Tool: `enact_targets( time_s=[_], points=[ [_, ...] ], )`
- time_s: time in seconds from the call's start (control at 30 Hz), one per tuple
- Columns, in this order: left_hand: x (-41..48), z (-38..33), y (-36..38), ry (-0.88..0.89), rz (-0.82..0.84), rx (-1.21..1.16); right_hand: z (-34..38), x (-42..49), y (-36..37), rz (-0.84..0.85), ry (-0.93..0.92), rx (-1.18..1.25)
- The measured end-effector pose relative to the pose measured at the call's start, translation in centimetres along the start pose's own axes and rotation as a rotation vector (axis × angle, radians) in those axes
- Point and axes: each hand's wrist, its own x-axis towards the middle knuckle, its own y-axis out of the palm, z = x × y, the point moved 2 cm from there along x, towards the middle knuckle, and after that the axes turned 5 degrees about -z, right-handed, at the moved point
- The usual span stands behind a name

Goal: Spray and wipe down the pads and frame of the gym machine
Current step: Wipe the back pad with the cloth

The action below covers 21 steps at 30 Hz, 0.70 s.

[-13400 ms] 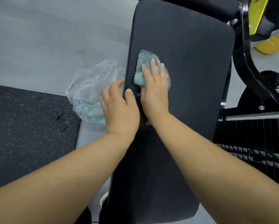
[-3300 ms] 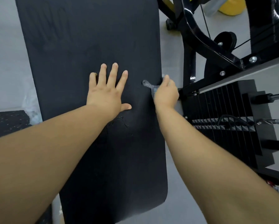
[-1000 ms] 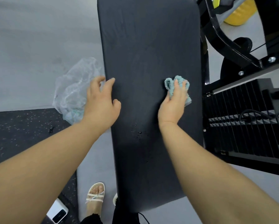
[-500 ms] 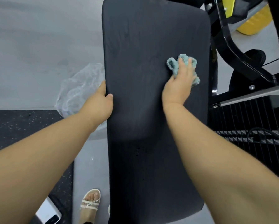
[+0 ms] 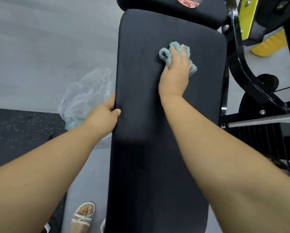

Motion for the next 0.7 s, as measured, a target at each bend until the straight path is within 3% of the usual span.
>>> enact_targets(
  time_s=[0.1,0.27,0.33,0.43,0.5,0.57,0.7],
  points=[
    [-0.3,-0.1,0.0,0.02,0.006,-0.022,4.6,-1.5,3.0,-0.012,-0.124,0.055],
    [-1.7,0.4,0.0,-0.037,-0.022,-0.198,4.7,-5.8,1.8,0.37,-0.701,0.047],
    [-2.7,1.3,0.2,-0.105,-0.048,-0.286,2.8,-3.7,0.6,0.395,-0.666,0.013],
    [-4.5,2.5,0.3,-0.131,-0.072,-0.351,2.7,-2.4,1.0,0.284,-0.282,0.026],
    [-5.1,3.3,0.1,-0.16,-0.129,-0.39,5.3,-4.9,2.1,0.228,-0.167,0.037],
    [-5.3,3.9,-0.4,-0.181,-0.206,-0.411,6.8,-8.3,2.6,0.257,-0.284,0.058],
    [-6.0,4.8,-1.5,-0.177,-0.275,-0.414,4.4,-15.9,0.1,0.456,-0.748,0.01]
  ],
)
